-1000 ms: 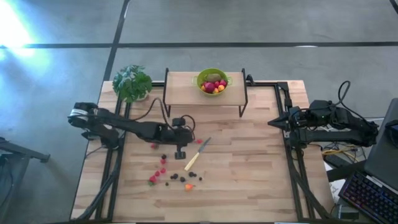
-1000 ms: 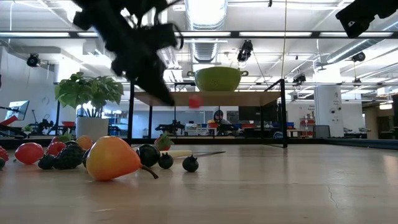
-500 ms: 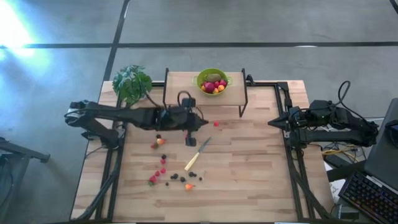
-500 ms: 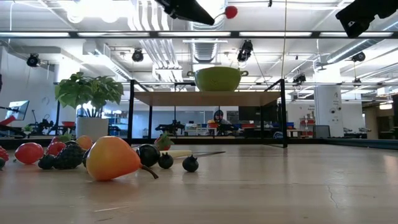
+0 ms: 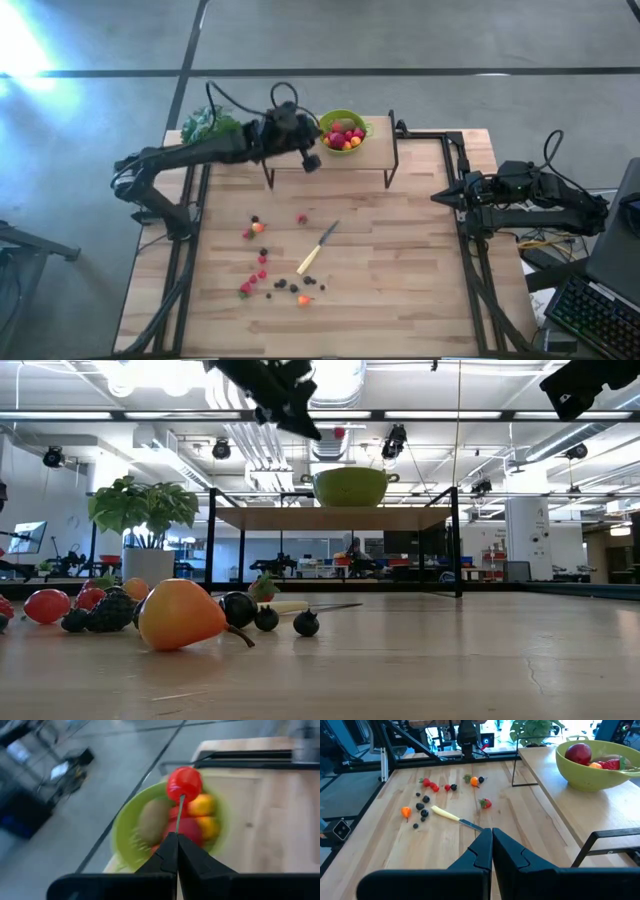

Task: Pick & Place Fruit
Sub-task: Put the red cherry into the strainer bowl

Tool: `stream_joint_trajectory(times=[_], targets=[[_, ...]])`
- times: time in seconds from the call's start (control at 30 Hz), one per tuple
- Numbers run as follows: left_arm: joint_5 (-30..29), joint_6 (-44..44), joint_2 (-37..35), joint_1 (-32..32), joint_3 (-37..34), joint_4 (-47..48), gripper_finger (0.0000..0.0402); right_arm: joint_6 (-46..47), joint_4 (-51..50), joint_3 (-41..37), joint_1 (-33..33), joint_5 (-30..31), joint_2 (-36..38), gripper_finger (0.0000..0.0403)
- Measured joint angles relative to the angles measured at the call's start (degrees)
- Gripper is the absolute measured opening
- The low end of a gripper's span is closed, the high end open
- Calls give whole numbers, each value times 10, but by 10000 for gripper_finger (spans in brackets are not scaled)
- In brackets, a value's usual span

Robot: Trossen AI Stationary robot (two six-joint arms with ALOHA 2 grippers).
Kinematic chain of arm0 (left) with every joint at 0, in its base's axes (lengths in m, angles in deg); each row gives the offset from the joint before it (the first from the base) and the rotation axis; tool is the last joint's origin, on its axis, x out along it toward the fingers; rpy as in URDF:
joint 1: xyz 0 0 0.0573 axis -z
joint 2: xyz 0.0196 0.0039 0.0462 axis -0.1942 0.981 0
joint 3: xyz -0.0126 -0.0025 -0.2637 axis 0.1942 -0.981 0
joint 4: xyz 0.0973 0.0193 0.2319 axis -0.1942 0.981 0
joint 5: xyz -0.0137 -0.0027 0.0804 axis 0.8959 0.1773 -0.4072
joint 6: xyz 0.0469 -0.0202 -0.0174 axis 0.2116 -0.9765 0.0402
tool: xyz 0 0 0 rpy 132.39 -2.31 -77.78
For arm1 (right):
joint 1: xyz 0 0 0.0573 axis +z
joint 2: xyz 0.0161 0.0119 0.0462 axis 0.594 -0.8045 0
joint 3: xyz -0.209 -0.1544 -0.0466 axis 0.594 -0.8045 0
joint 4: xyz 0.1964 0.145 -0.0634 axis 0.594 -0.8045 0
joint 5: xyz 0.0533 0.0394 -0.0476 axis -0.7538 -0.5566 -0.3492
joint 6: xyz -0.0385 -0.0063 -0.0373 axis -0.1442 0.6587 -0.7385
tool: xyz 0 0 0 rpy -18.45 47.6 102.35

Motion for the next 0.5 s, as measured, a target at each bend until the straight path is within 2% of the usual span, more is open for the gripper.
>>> stream_joint_trajectory(times=[0.23, 0.5], targets=[[2, -21, 28, -54, 0, -14, 0, 0, 0, 0, 0, 0, 0, 8], [2, -14, 57, -58, 0, -20, 0, 0, 0, 0, 0, 0, 0, 8]])
